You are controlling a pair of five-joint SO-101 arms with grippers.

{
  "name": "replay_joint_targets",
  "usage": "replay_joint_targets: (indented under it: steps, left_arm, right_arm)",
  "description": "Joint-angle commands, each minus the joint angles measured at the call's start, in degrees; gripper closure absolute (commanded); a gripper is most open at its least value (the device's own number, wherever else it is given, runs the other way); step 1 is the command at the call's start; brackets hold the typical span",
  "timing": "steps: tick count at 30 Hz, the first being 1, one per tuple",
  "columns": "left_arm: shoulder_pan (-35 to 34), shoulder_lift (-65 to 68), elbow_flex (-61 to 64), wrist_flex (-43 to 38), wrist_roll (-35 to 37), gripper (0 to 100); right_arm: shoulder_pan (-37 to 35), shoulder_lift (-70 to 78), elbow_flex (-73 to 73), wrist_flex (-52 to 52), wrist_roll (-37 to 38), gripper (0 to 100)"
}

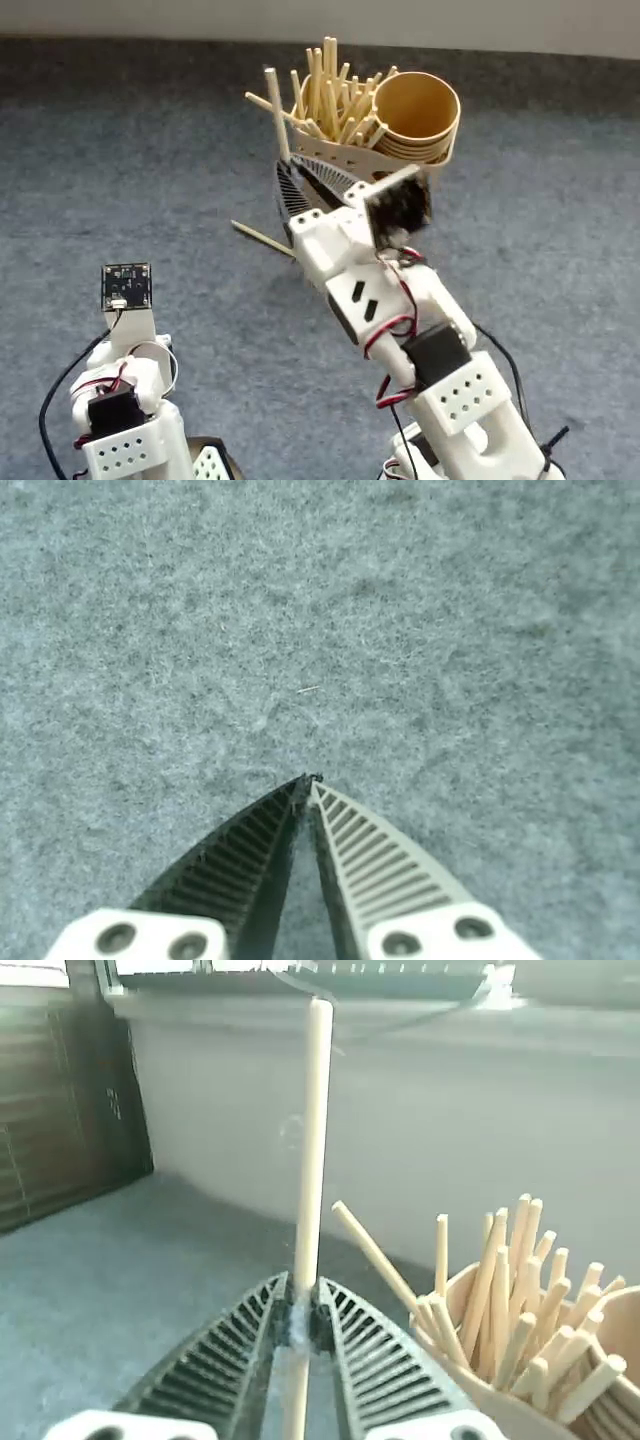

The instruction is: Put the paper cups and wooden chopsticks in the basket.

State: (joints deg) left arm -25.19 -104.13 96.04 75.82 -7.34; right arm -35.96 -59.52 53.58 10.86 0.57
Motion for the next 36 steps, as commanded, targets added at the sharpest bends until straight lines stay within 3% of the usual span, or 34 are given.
replay_joint_targets:
  steps: [1, 5, 11, 25, 33, 36]
  left_arm:
    - [0.75, -0.92, 1.1, 0.26, -0.18, 99]
    - [0.75, -0.92, 1.1, 0.26, -0.18, 99]
    - [0.75, -0.92, 1.1, 0.26, -0.18, 99]
    - [1.1, -0.92, 1.1, 0.26, -0.18, 99]
    - [1.1, -0.92, 1.1, 0.26, -0.18, 99]
    - [1.1, -0.92, 1.1, 0.26, -0.18, 99]
  right_arm:
    - [1.8, -5.05, 4.53, -15.78, -0.35, 99.5]
    - [4.79, -5.49, 8.4, -28.53, -0.35, 99.5]
    - [10.77, -0.57, 6.2, -35.38, -0.18, 99.5]
    - [14.46, 28.7, -20.88, -36.44, -0.18, 99.5]
    - [15.34, 36.97, -25.1, -36.62, -0.18, 99.5]
    - [15.87, 39.25, -24.66, -41.8, -0.18, 99.5]
